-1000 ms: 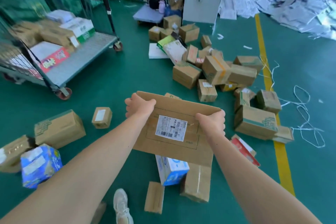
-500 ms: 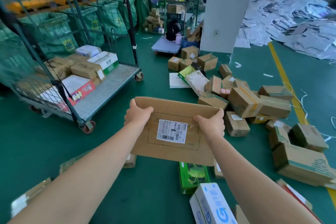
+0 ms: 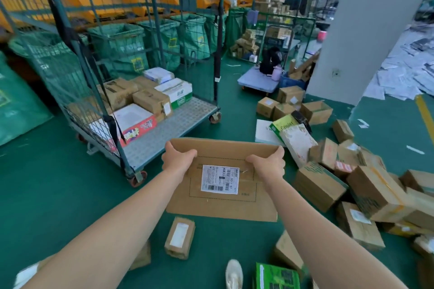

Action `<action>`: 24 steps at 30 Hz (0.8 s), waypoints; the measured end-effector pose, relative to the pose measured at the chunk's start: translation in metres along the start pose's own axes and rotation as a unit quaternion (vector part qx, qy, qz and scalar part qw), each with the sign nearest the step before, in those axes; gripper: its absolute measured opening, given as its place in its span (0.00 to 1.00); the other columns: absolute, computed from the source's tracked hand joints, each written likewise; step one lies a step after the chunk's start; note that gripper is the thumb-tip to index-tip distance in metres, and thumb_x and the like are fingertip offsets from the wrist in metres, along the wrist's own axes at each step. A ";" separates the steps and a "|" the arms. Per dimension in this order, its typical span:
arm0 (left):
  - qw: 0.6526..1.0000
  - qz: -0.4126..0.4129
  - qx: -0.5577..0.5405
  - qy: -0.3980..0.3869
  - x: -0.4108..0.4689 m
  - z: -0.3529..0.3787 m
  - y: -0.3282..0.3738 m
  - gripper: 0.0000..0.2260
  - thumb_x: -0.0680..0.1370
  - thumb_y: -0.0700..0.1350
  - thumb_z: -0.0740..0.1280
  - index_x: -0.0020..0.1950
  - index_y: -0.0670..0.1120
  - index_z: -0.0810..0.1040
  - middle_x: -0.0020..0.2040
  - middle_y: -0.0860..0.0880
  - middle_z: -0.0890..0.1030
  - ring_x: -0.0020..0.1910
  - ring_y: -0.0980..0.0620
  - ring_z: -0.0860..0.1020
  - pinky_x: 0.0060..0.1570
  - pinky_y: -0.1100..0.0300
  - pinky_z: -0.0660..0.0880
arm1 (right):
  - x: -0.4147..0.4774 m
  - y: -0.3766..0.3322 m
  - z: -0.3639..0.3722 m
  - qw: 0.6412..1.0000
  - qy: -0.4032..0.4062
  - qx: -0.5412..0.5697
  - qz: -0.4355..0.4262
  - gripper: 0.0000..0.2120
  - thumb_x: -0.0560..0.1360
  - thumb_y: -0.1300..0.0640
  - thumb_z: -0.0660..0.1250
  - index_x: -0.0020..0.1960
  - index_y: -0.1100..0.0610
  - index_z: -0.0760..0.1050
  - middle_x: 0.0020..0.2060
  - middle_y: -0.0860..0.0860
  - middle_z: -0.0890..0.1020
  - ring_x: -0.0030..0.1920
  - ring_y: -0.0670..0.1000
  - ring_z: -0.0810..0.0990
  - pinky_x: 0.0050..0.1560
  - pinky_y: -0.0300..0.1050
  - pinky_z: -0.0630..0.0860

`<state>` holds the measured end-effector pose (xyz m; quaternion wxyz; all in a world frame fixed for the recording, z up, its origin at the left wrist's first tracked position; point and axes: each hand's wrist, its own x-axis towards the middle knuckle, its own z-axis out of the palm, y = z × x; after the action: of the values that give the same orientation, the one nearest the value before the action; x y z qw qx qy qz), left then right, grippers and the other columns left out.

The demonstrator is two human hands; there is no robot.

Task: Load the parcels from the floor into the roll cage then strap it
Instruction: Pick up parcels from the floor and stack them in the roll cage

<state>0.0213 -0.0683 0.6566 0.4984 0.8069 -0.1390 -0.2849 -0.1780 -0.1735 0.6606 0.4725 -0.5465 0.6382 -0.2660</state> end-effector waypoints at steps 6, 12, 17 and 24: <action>0.998 -0.008 -0.026 0.054 0.122 0.034 0.066 0.43 0.72 0.45 0.72 0.80 0.51 0.50 0.73 0.43 0.66 0.67 0.40 0.70 0.62 0.46 0.73 | 0.133 -0.085 0.052 0.997 -0.058 -0.025 -0.035 0.48 0.68 0.51 0.75 0.79 0.51 0.49 0.72 0.57 0.66 0.69 0.61 0.68 0.68 0.63 0.68; 0.993 -0.028 -0.079 0.082 0.233 0.051 0.109 0.44 0.61 0.49 0.72 0.76 0.50 0.59 0.68 0.44 0.72 0.61 0.41 0.74 0.58 0.43 0.76 | 0.235 -0.162 0.106 0.991 -0.105 -0.043 -0.075 0.49 0.67 0.50 0.74 0.79 0.49 0.47 0.71 0.56 0.65 0.68 0.61 0.69 0.67 0.64 0.70; 0.985 -0.052 -0.111 0.119 0.311 0.052 0.129 0.40 0.65 0.47 0.73 0.74 0.50 0.62 0.62 0.46 0.76 0.56 0.42 0.77 0.53 0.45 0.79 | 0.304 -0.206 0.171 0.985 -0.144 -0.063 -0.076 0.48 0.69 0.51 0.74 0.79 0.49 0.47 0.71 0.56 0.65 0.68 0.61 0.68 0.66 0.64 0.70; 0.981 -0.064 -0.125 0.135 0.472 0.049 0.160 0.34 0.72 0.42 0.71 0.74 0.44 0.60 0.63 0.43 0.75 0.54 0.45 0.76 0.53 0.51 0.77 | 0.415 -0.278 0.288 0.977 -0.173 -0.101 -0.077 0.49 0.70 0.52 0.74 0.80 0.51 0.46 0.72 0.57 0.64 0.69 0.62 0.67 0.67 0.64 0.69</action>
<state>0.3780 -0.4182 0.6298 0.5900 0.7765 0.0182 -0.2204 0.2216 -0.5893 0.6500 0.4960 -0.6767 0.5263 -0.1380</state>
